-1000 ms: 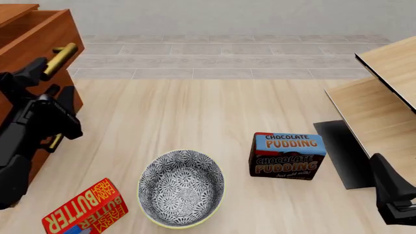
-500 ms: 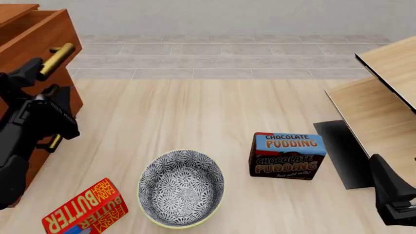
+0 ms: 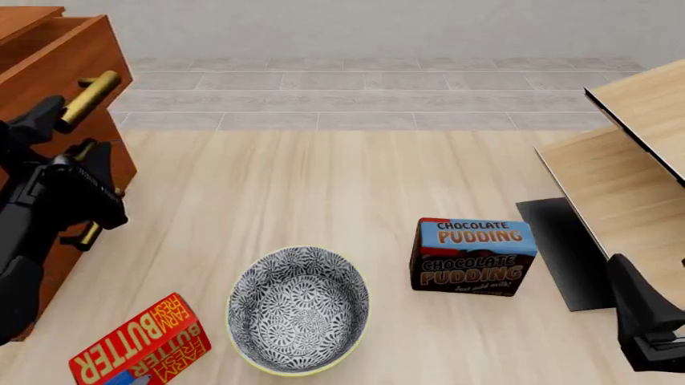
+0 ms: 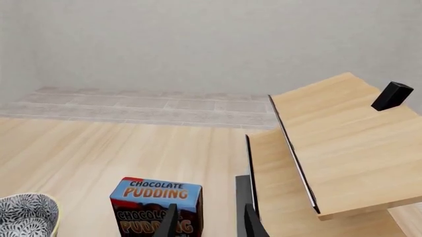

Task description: Close the top drawer of the cabinet.

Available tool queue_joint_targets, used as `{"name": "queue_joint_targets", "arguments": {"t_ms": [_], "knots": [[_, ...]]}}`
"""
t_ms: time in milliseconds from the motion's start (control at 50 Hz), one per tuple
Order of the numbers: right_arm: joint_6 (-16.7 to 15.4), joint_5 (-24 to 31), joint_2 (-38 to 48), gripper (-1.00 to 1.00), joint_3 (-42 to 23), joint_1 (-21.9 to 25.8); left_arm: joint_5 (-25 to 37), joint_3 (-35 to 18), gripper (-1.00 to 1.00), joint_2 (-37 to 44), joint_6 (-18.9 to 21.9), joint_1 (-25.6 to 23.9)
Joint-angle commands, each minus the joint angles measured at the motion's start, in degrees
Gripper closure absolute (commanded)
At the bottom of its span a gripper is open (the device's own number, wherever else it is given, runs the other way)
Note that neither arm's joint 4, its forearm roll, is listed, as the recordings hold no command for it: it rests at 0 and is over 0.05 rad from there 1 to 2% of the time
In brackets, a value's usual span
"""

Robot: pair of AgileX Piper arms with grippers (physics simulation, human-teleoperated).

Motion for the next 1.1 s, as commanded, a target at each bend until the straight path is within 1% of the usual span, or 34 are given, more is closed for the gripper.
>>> {"name": "queue_joint_targets", "arguments": {"t_ms": [20, 1100], "knots": [[-0.1, 0.13, 0.0, -1.0, 0.0, 0.14, -0.5, 0.15, -1.0, -0.35, -0.34, 1.91], [-0.33, 0.46, 0.0, -1.0, 0.01, 0.46, -0.5, -0.18, -1.0, -0.28, -0.35, 3.32]]}}
